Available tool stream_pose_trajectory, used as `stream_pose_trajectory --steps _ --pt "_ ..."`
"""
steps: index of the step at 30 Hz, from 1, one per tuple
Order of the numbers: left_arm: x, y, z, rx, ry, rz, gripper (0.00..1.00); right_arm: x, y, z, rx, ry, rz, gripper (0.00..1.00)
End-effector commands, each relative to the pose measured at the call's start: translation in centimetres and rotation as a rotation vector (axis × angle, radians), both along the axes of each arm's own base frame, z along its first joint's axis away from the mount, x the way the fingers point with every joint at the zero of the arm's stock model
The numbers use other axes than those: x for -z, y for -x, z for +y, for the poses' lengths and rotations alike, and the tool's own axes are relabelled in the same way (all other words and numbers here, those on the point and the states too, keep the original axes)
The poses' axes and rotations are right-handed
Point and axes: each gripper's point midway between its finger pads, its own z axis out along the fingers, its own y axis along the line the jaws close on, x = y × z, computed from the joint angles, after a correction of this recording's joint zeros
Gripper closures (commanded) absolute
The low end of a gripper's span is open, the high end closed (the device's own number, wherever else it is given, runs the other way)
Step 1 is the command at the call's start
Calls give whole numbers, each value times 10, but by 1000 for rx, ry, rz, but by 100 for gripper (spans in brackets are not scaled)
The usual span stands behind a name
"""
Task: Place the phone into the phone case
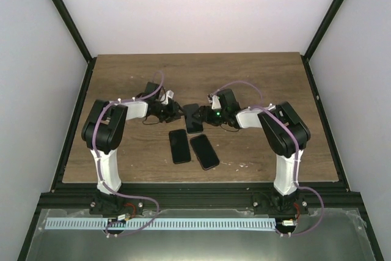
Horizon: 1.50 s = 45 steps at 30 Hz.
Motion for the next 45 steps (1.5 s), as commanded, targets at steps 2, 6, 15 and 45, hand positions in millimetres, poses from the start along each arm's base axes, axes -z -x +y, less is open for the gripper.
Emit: stream_pose_trajectory --steps 2,6,15,45 --pt "6 9 -1 18 4 7 59 -23 -2 25 -56 -164 20 35" --pt "8 13 -1 20 5 15 62 -34 -4 32 -73 -223 15 35" --pt "10 19 3 24 -7 24 67 -54 -6 39 -66 -320 21 35" --pt "12 22 4 23 76 24 69 2 -10 6 20 74 8 74"
